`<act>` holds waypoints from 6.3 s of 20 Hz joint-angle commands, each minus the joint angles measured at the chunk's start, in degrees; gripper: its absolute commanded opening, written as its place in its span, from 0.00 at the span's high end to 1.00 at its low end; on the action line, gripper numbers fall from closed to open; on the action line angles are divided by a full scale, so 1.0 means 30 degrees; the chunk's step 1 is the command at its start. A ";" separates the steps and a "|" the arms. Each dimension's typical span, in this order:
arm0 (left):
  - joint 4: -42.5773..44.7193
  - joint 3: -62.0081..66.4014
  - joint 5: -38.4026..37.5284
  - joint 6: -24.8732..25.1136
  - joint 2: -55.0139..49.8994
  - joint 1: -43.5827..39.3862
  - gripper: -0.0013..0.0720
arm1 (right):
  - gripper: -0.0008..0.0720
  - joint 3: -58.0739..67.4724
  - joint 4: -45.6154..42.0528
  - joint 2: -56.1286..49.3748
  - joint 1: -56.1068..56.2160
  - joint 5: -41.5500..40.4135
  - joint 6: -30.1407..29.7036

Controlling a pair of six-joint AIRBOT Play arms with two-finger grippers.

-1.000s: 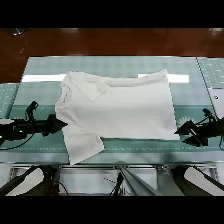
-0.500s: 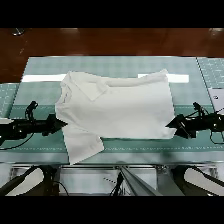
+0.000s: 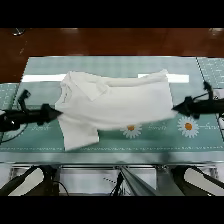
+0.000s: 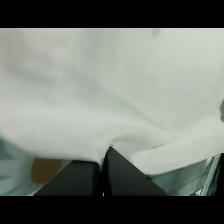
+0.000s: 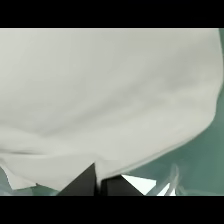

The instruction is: Fold the shirts.

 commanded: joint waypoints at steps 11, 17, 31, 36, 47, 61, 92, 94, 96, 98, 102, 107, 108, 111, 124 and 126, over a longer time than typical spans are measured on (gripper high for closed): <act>0.7453 1.9569 0.4772 -0.4889 0.8386 0.0036 0.95 | 0.95 1.9875 -0.6717 0.7788 0.2863 -0.1610 0.4240; 1.3588 1.9540 0.3257 -0.7220 1.3580 0.0036 0.95 | 0.95 1.9358 -1.0207 1.2116 0.2885 0.1005 0.5697; 0.5829 0.6142 0.3701 -0.5727 0.8393 -0.1202 0.95 | 0.95 0.5690 -0.4816 0.9748 0.2885 -0.1690 0.2382; 0.5909 0.7023 0.8692 -0.5450 0.0874 -0.4736 0.95 | 0.95 0.5603 -0.3126 0.2674 0.4350 -0.6696 0.0860; 0.5916 1.3151 1.1373 -0.6819 -0.9347 -0.6594 0.95 | 0.95 1.7690 -0.3104 -1.3027 0.6193 -0.7322 0.4714; 0.8896 1.3282 0.0954 -0.5166 -0.9500 -0.5850 0.95 | 0.95 2.0065 -0.3694 -1.5198 0.3854 0.0780 0.3810; 0.7329 -0.4656 -0.1727 -0.4065 0.3439 0.2433 0.02 | 0.14 -0.4029 0.0029 0.1027 0.2193 -0.5654 0.0372; 0.6470 -0.4954 -0.1566 -0.3687 0.3315 0.1807 0.02 | 0.14 -0.4539 0.1100 0.1290 0.2193 -0.5457 -0.0036; 0.6302 -0.5034 -0.1239 -0.4029 0.3126 0.0772 0.02 | 0.14 -0.4539 0.1559 0.1290 0.2193 -0.5370 -0.0146; 0.5872 -0.5238 -0.0721 -0.4029 0.2820 -0.0481 0.02 | 0.14 -0.4539 0.1698 0.1290 0.2193 -0.5362 -0.0138; 0.3621 -0.5996 0.1158 -0.4007 0.2404 -0.2754 0.02 | 0.14 -0.4539 0.1996 0.1290 0.2193 -0.5340 -0.0124; 0.1792 -0.6885 0.4080 -0.4007 0.2404 -0.5552 0.03 | 0.14 -0.4495 0.2025 0.1290 0.1974 -0.5668 0.0561; 0.1472 -0.6936 0.4306 -0.4007 0.2404 -0.6062 0.03 | 0.14 -0.4357 0.2018 0.1290 0.1494 -0.5770 0.0780; 0.1413 -0.6929 0.4204 -0.3730 0.2412 -0.6783 0.75 | 0.14 -0.3767 0.1486 0.1290 -0.1814 -0.4823 0.1035; 0.0765 -0.6222 0.3708 -0.3446 0.2514 -0.6783 0.95 | 0.14 -0.5763 -0.3220 -0.0525 -0.2586 -0.3497 0.2805; 0.0758 -0.6222 0.3708 -0.3446 0.2506 -0.6783 0.94 | 0.14 -0.5122 -0.2645 -0.1231 -0.1741 -0.3963 0.2783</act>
